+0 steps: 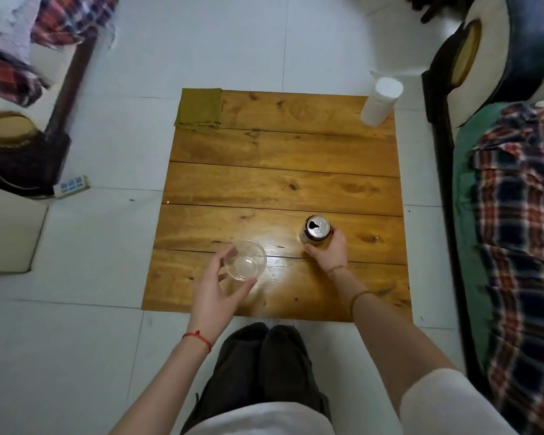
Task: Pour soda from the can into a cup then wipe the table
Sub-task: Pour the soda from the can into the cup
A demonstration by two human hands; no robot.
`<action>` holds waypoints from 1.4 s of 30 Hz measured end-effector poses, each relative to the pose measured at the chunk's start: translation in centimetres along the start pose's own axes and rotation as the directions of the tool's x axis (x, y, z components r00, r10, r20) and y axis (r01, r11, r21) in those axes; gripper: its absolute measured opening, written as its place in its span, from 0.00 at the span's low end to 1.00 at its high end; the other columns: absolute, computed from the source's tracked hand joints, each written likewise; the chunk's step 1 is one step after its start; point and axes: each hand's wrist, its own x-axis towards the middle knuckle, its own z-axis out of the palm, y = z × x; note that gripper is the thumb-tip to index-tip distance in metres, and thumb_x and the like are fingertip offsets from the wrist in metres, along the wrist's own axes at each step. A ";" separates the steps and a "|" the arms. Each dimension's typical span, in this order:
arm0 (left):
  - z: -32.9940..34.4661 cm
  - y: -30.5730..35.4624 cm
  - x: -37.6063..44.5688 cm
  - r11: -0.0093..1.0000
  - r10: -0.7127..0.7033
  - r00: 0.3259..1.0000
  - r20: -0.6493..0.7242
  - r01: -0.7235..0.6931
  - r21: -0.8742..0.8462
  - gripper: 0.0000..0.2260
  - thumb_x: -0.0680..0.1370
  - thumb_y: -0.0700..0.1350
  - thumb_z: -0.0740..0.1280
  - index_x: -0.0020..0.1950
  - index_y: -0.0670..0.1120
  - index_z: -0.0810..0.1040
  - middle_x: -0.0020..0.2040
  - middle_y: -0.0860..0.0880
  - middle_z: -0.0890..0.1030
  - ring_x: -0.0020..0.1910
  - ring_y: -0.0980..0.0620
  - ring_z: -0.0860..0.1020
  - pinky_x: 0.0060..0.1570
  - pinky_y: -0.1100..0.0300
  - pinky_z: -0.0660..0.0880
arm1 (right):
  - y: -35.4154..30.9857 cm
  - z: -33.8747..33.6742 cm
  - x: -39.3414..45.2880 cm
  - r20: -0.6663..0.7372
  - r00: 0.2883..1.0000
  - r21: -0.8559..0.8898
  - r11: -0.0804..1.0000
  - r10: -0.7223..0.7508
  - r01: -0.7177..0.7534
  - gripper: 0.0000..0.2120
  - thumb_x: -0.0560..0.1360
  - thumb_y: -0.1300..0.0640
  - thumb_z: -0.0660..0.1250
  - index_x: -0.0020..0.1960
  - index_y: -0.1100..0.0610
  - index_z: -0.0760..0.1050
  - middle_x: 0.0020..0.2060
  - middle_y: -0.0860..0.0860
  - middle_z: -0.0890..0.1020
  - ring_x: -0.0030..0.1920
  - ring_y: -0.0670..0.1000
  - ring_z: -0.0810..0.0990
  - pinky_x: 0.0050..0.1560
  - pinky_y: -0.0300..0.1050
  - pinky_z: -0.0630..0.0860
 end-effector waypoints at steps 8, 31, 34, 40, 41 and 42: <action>1.2 -1.8 2.0 1.000 -0.024 1.000 -0.003 0.024 -0.006 0.28 0.70 0.47 0.77 0.68 0.56 0.71 0.61 0.65 0.75 0.62 0.68 0.72 0.61 0.60 0.76 | 1.5 2.0 2.2 -0.142 0.980 0.059 0.987 -0.138 0.147 0.34 0.65 0.49 0.79 0.66 0.55 0.69 0.61 0.53 0.75 0.63 0.54 0.74 0.64 0.49 0.71; -5.5 16.7 2.9 0.961 0.276 0.961 0.015 -0.276 -0.024 0.30 0.68 0.47 0.79 0.68 0.52 0.72 0.63 0.52 0.78 0.62 0.56 0.75 0.65 0.57 0.73 | -19.6 -18.1 -14.3 -0.051 0.647 -0.154 0.646 -0.761 0.748 0.33 0.65 0.47 0.76 0.67 0.46 0.67 0.58 0.50 0.73 0.59 0.45 0.72 0.64 0.44 0.71; -5.8 18.1 2.2 0.951 0.306 0.952 0.016 -0.305 -0.057 0.30 0.68 0.48 0.79 0.68 0.50 0.73 0.63 0.51 0.78 0.62 0.55 0.75 0.65 0.58 0.72 | -21.3 -19.8 -16.0 0.015 0.607 -0.257 0.584 -0.794 0.770 0.34 0.64 0.43 0.74 0.67 0.46 0.65 0.57 0.50 0.72 0.57 0.46 0.72 0.62 0.42 0.72; -6.4 20.1 1.3 0.937 0.348 0.937 0.020 -0.346 -0.045 0.31 0.67 0.46 0.79 0.68 0.48 0.74 0.64 0.51 0.78 0.62 0.53 0.76 0.64 0.57 0.74 | -23.3 -22.0 -18.8 0.065 0.557 -0.409 0.487 -0.828 0.771 0.36 0.62 0.41 0.71 0.68 0.45 0.65 0.56 0.51 0.70 0.55 0.50 0.74 0.58 0.50 0.78; -6.5 20.3 1.1 0.935 0.352 0.936 0.020 -0.351 -0.050 0.31 0.67 0.46 0.79 0.68 0.49 0.74 0.63 0.51 0.79 0.61 0.53 0.77 0.64 0.56 0.74 | -23.5 -22.2 -19.2 0.075 0.549 -0.426 0.471 -0.833 0.772 0.36 0.62 0.41 0.71 0.68 0.45 0.64 0.56 0.50 0.70 0.55 0.51 0.74 0.57 0.51 0.78; -6.6 20.4 1.0 0.934 0.355 0.935 0.020 -0.354 -0.055 0.30 0.67 0.45 0.79 0.68 0.49 0.74 0.62 0.52 0.79 0.61 0.53 0.77 0.64 0.55 0.75 | -23.8 -22.4 -19.6 0.086 0.543 -0.443 0.456 -0.836 0.772 0.36 0.63 0.42 0.71 0.68 0.45 0.64 0.57 0.50 0.70 0.56 0.51 0.74 0.57 0.51 0.79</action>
